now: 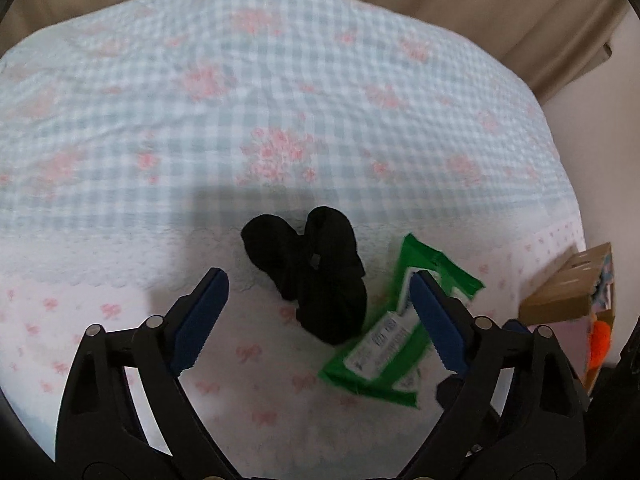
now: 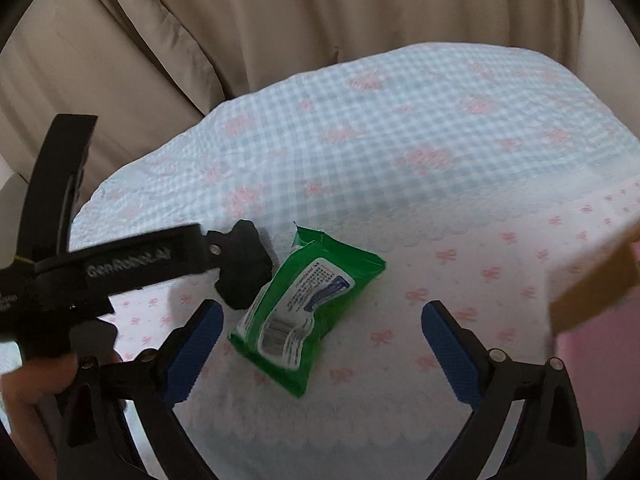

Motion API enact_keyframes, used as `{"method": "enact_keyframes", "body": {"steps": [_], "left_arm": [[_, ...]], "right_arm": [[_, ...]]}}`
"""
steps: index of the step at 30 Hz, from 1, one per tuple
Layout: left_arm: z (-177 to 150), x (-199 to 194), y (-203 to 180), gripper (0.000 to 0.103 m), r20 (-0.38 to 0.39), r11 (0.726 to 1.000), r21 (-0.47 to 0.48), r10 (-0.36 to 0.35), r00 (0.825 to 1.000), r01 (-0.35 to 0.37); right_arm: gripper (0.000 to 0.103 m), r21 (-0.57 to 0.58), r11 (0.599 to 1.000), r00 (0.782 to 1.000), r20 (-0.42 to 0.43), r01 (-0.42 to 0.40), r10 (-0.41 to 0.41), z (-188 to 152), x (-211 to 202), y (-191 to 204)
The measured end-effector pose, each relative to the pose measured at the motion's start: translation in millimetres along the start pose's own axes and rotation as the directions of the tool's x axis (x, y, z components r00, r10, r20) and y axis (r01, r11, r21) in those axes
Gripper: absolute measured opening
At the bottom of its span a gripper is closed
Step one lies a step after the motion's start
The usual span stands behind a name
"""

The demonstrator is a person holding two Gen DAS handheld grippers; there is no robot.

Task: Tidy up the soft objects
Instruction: 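Grasp the black item with the left tool while the right tool grasps the green wipes pack, then carry the black item and wipes pack over the box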

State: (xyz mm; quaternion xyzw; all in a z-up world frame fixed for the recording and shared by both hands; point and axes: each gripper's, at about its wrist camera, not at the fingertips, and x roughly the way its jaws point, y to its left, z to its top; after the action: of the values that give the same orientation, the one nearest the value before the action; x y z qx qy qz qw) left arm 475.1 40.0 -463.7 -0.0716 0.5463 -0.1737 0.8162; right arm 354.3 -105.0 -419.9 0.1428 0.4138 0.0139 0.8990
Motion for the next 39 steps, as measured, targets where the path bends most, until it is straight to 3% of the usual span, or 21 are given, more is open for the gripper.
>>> {"method": "enact_keyframes", "body": {"steps": [5,7,13,16,22,28,39], "left_arm": [[-1.2,25.3,2.4,0.07,-0.019,1.0,0.01,0.022,1.0,-0.022],[-1.2,27.3,4.4,0.066,-0.002,1.0,0.009,0.029,1.0,-0.029],[-3.8,24.2,9.8,0.029,0.021,0.997,0.035,0.067,0.998,-0.067],[-5.8,21.1,13.9,0.02,0.019,0.998,0.028,0.057,0.998,-0.057],[-11.7,10.2,16.7,0.017,0.031,0.998,0.028,0.058,0.998,-0.059],[-15.1,-18.1,17.0,0.017,0.056,0.999,0.002,0.049,0.997,-0.049],[-23.3,-130.6,-35.6,0.017,0.129,0.996,0.039,0.072,0.989,-0.077]], "right_arm": [[0.089,0.003,1.0,1.0,-0.021,-0.012,0.012,0.3,25.6,0.9],[0.08,0.003,1.0,0.999,-0.035,-0.02,0.02,0.7,35.4,1.8],[0.057,0.027,0.997,0.996,-0.065,-0.067,0.069,-1.4,49.8,6.4],[0.051,0.017,0.997,0.995,-0.064,-0.069,0.07,-2.0,48.7,11.9],[0.04,0.019,0.996,0.993,-0.075,-0.092,0.093,-3.4,46.5,12.2],[0.038,0.004,0.995,0.993,-0.057,-0.102,0.102,-2.3,22.6,16.5],[0.038,-0.035,0.993,0.993,0.013,-0.116,0.117,26.1,-93.2,17.8]]}}
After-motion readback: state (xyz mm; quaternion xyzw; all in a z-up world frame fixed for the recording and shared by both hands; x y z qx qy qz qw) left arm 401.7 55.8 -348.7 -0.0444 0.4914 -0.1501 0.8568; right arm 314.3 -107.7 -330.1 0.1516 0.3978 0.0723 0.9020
